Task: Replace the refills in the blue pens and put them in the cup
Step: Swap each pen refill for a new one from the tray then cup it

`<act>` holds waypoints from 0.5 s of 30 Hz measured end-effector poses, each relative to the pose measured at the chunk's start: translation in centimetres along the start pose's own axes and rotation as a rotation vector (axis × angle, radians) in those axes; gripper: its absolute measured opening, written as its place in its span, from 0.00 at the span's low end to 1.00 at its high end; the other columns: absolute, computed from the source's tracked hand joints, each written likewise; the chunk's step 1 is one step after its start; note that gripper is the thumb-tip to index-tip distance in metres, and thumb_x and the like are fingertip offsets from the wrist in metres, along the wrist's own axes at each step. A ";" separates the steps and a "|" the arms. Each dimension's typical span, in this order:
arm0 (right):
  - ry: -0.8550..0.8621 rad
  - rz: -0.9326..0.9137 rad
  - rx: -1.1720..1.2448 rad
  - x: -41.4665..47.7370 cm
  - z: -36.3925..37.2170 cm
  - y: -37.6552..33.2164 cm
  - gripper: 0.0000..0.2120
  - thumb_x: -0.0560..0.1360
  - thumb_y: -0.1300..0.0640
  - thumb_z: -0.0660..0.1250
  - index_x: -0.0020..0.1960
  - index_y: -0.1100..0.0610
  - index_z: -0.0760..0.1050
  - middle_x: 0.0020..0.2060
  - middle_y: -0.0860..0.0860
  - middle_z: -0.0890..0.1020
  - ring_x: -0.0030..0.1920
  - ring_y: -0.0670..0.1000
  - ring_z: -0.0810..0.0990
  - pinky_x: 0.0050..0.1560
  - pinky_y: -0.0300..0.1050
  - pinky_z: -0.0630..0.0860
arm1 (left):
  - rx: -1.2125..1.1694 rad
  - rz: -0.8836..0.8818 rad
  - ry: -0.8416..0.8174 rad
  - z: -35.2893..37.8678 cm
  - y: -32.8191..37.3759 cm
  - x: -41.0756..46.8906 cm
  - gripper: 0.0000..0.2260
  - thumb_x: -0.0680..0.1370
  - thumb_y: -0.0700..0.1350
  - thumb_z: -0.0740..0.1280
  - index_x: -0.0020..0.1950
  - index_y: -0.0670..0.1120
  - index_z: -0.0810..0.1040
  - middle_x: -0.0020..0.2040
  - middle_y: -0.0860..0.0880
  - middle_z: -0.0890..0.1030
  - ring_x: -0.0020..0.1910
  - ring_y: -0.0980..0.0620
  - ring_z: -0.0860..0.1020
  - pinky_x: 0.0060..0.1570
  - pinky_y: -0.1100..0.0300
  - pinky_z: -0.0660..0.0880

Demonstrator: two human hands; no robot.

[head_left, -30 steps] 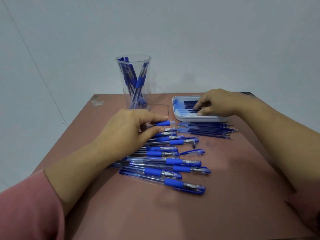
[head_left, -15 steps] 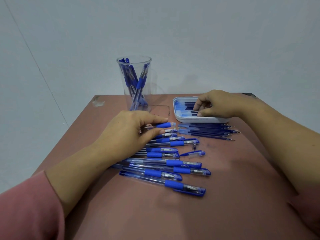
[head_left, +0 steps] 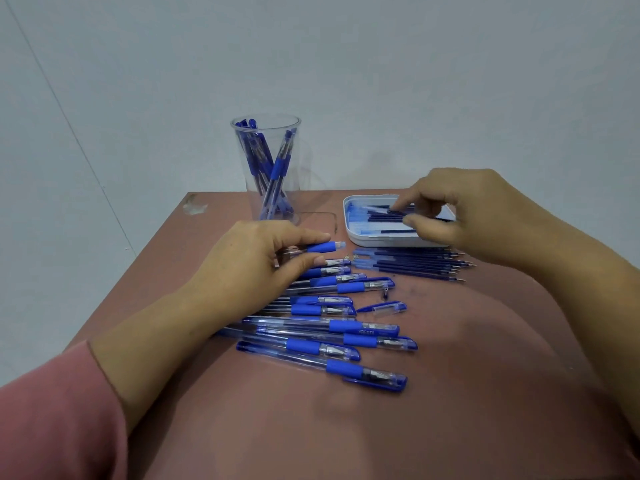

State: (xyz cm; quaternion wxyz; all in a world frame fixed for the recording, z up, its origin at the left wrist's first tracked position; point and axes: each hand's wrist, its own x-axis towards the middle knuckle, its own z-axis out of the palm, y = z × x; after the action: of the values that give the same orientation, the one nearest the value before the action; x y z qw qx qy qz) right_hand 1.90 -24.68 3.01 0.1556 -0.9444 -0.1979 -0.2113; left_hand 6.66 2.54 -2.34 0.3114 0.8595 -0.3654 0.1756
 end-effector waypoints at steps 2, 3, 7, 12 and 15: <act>0.032 -0.074 -0.029 -1.5 0.1 -0.9 0.08 0.73 0.58 0.72 0.51 0.50 0.82 0.37 0.44 0.78 0.38 0.44 0.75 0.43 0.31 0.70 | -0.004 0.003 0.011 0.0 0.1 0.0 0.17 0.73 0.61 0.64 0.59 0.59 0.81 0.47 0.61 0.84 0.43 0.61 0.80 0.44 0.58 0.78; 0.041 -0.110 -0.050 -2.1 0.3 -1.1 0.08 0.72 0.59 0.72 0.51 0.52 0.82 0.36 0.45 0.78 0.39 0.44 0.74 0.43 0.28 0.69 | -0.003 0.004 0.014 0.0 0.1 0.0 0.17 0.73 0.61 0.65 0.59 0.59 0.81 0.46 0.63 0.83 0.42 0.62 0.79 0.43 0.61 0.77; 0.061 -0.145 0.008 -2.6 1.4 -0.7 0.08 0.73 0.58 0.71 0.52 0.52 0.82 0.35 0.40 0.76 0.41 0.39 0.75 0.44 0.25 0.68 | -0.013 0.001 0.011 0.0 0.2 0.0 0.14 0.74 0.57 0.68 0.59 0.58 0.81 0.45 0.65 0.82 0.40 0.65 0.77 0.41 0.70 0.72; 0.077 -0.144 0.092 -2.2 2.7 -0.3 0.10 0.72 0.58 0.68 0.53 0.52 0.81 0.37 0.44 0.78 0.41 0.40 0.76 0.43 0.28 0.70 | -0.034 0.006 0.025 0.0 0.2 0.0 0.14 0.74 0.55 0.69 0.59 0.57 0.82 0.42 0.65 0.81 0.37 0.60 0.77 0.38 0.72 0.70; 0.088 -0.143 0.105 -2.1 3.0 -0.3 0.10 0.72 0.58 0.68 0.52 0.53 0.81 0.37 0.43 0.78 0.42 0.40 0.76 0.44 0.26 0.69 | -0.063 0.002 0.033 0.2 0.2 0.0 0.14 0.74 0.55 0.70 0.58 0.57 0.82 0.41 0.64 0.82 0.36 0.55 0.77 0.37 0.71 0.71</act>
State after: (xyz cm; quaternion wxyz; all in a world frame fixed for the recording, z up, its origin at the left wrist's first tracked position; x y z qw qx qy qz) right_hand 1.01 -23.91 -0.50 0.1981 -0.9081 -0.2687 -0.2527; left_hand 6.46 2.31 -2.38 0.3441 0.8459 -0.3664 0.1785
